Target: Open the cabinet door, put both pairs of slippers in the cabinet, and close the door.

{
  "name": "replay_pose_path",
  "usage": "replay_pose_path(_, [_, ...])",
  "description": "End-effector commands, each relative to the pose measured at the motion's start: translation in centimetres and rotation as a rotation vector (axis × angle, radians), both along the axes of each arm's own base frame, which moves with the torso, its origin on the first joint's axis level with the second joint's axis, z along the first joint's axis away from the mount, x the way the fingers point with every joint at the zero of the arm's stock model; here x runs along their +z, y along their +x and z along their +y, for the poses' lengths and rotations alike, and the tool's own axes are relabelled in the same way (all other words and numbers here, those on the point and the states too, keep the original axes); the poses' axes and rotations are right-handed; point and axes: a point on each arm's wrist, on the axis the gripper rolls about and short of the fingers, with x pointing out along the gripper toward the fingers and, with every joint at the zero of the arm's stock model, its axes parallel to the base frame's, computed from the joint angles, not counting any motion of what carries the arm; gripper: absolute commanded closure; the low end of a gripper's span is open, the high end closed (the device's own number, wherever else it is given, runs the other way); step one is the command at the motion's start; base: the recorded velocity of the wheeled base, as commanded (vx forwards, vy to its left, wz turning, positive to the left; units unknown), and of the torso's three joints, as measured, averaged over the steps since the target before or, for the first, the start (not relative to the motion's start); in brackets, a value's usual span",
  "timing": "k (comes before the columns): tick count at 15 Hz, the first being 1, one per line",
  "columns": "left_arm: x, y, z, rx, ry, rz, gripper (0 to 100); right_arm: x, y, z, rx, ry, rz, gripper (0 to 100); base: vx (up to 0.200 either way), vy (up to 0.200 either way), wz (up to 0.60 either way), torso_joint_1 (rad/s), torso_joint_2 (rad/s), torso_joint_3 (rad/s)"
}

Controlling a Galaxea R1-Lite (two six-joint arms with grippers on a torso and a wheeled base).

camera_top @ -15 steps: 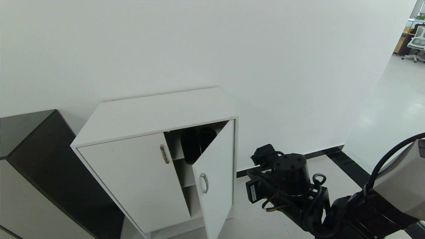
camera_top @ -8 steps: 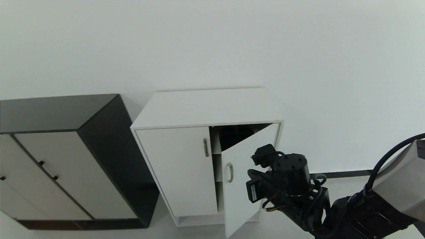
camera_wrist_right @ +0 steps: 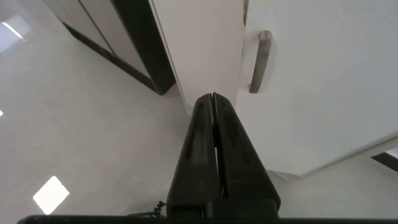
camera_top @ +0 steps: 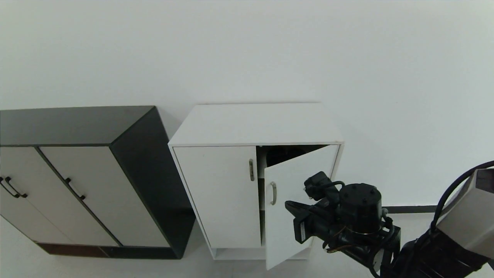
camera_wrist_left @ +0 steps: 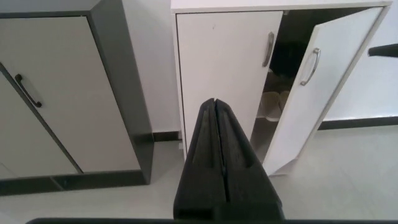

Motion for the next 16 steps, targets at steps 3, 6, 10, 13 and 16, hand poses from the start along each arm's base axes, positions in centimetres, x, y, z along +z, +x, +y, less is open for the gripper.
replay_pose_path(3, [0.0,0.0,0.0,0.000,-0.001,0.000,100,-2.2,1.3,-1.0,-0.021,-0.015,0.028,100,0.200,0.000,0.00,-0.002,0.00,0.002])
replay_pose_path(6, [0.0,0.0,0.0,0.000,-0.001,0.002,100,-2.6,1.5,-1.0,-0.024,-0.015,0.028,100,0.200,0.000,0.00,-0.001,0.00,0.001])
replay_pose_path(10, [0.0,0.0,0.0,0.000,0.000,0.000,100,-2.6,2.1,-0.6,-0.025,-0.002,0.019,100,0.100,0.000,0.00,0.004,0.00,0.001])
replay_pose_path(13, [0.0,0.0,0.0,0.000,-0.001,0.000,100,-2.9,2.7,-1.0,-0.008,0.007,0.027,100,0.000,0.000,0.00,0.000,0.00,0.000])
replay_pose_path(16, [0.0,0.0,0.0,0.000,0.000,0.002,100,-3.5,3.4,-1.1,-0.021,0.009,0.024,100,0.000,0.000,0.00,0.000,0.00,0.000])
